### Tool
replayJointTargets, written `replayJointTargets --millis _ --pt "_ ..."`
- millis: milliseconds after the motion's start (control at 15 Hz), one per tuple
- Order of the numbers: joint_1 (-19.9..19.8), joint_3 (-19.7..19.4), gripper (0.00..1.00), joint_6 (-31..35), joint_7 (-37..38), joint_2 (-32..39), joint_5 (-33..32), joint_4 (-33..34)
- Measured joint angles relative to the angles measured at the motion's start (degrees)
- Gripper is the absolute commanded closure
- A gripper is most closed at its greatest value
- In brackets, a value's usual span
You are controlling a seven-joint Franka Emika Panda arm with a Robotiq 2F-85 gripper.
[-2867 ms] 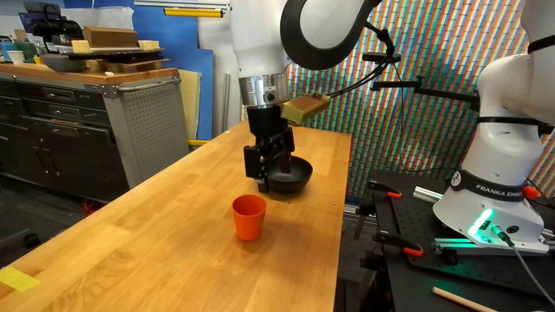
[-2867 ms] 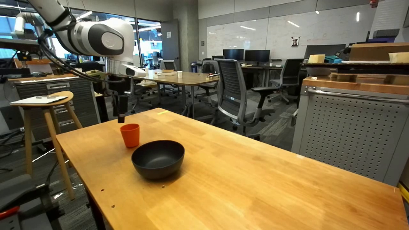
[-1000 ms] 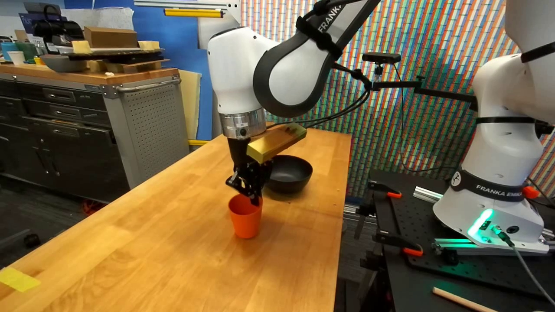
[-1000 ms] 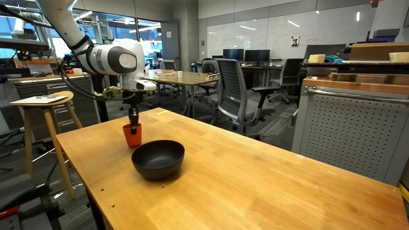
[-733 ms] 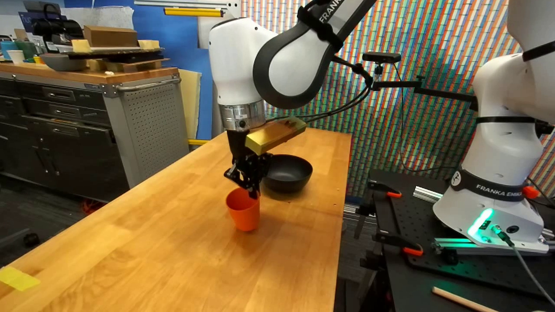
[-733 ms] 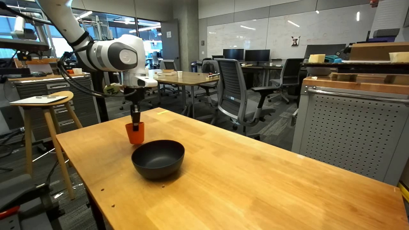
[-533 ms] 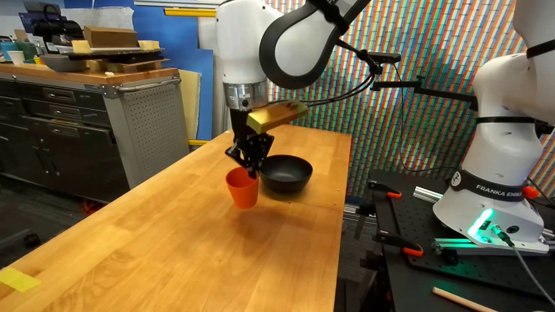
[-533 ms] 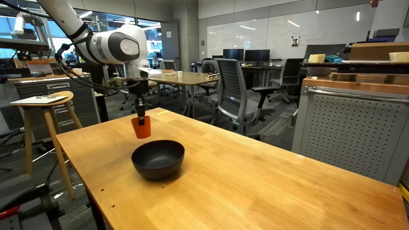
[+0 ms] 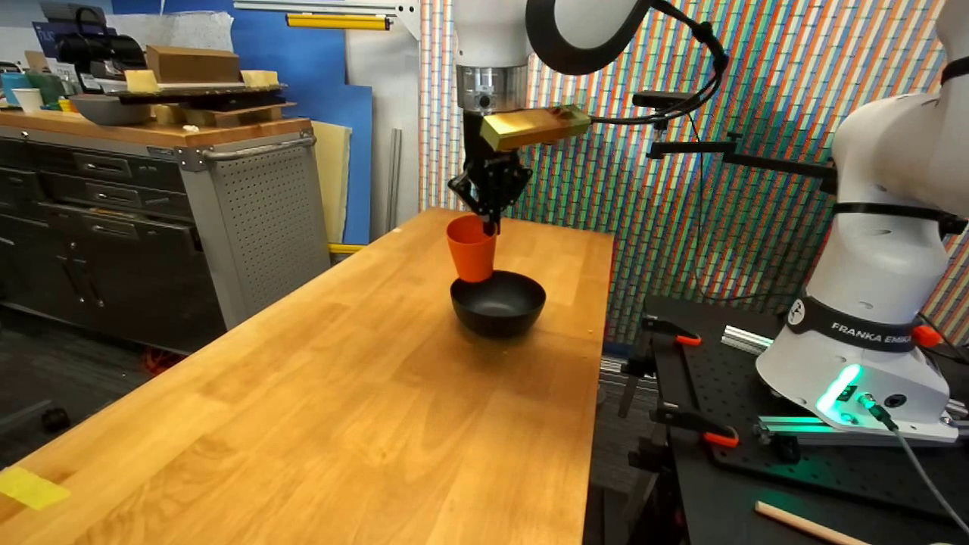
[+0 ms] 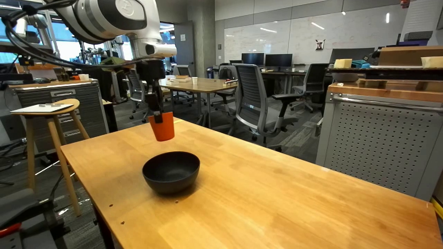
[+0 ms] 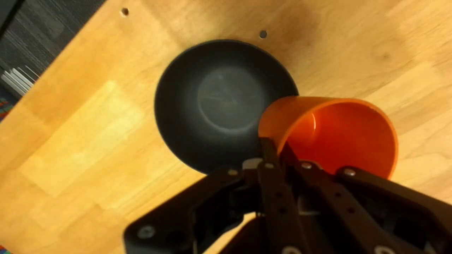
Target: Pick up the cup and place it in the bowl
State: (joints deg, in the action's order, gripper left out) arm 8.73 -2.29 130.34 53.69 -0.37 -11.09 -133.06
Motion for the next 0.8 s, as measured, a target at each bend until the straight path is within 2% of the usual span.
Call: replayJointTargets --millis 267,400,800 --pt "-3.3 0.14 0.96 0.45 -0.71 -1.44 4.92 -5.36" --pt "-4.15 0.18 0.96 2.9 -1.79 -0.76 6.63 -7.29" --pt "-6.37 0.03 0.96 11.12 -2.13 3.23 6.76 -8.88"
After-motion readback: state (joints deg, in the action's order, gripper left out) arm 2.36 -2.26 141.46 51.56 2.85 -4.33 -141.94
